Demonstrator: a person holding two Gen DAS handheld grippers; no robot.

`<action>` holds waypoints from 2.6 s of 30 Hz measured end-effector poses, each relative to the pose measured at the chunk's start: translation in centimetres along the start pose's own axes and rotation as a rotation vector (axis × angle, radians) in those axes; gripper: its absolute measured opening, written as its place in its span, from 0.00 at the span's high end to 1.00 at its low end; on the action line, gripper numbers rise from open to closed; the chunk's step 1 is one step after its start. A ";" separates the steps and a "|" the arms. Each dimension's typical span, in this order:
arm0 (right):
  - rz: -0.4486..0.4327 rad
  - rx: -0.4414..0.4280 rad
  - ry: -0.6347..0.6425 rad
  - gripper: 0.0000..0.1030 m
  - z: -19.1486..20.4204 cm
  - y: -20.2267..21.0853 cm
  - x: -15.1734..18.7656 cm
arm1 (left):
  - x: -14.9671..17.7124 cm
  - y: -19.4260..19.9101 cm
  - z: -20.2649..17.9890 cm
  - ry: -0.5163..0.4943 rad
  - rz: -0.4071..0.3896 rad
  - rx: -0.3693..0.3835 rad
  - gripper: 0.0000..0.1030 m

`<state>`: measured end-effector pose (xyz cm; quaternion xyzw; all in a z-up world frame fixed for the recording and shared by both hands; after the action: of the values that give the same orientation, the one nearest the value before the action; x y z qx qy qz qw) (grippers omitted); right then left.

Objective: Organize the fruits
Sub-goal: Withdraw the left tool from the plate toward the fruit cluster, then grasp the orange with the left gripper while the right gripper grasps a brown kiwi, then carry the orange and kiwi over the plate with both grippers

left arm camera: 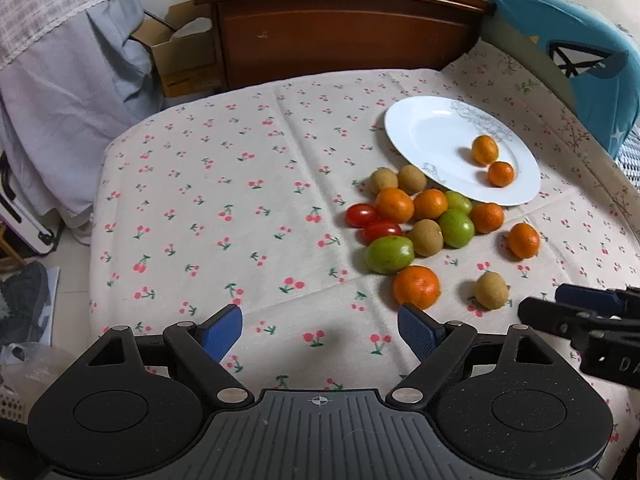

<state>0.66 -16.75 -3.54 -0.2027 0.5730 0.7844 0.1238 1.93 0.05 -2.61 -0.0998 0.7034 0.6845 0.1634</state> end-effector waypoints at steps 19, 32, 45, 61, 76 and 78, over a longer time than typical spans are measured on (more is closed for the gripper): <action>0.003 0.037 0.110 0.73 1.6 -3.8 -0.8 | -0.4 -0.4 -1.5 -0.014 -0.043 0.103 0.19; -0.033 0.048 -0.021 0.73 -1.6 -1.4 -1.2 | -0.9 -1.9 -4.9 -0.053 -0.044 0.200 0.49; -0.022 0.048 -0.034 0.73 -2.2 -1.5 -1.0 | -1.1 -3.7 -6.1 -0.075 -0.046 0.153 0.69; -0.039 0.042 -0.033 0.73 -2.1 -1.3 -1.2 | -1.2 -2.0 -6.7 -0.088 -0.075 0.158 0.71; -0.119 -0.003 -0.035 0.73 -1.7 1.2 -2.7 | -3.0 1.3 -6.7 -0.091 -0.177 0.162 0.71; -0.131 -0.008 -0.036 0.73 -1.6 1.6 -3.1 | -3.5 1.7 -6.8 -0.093 -0.188 0.167 0.71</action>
<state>2.98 -18.70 -1.16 -0.2262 0.5532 0.7803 0.1843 3.91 -6.91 0.34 -0.1193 0.7371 0.6093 0.2668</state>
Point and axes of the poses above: each gripper's, at about its wrist camera, not at the fingertips, and y roughly against the way its jaws point, z to its left, x to its underside, the point moved 9 cm from there along -y, roughly the way its jaws point, and after that the axes turned 15 degrees about z, right-handed, at the moved point
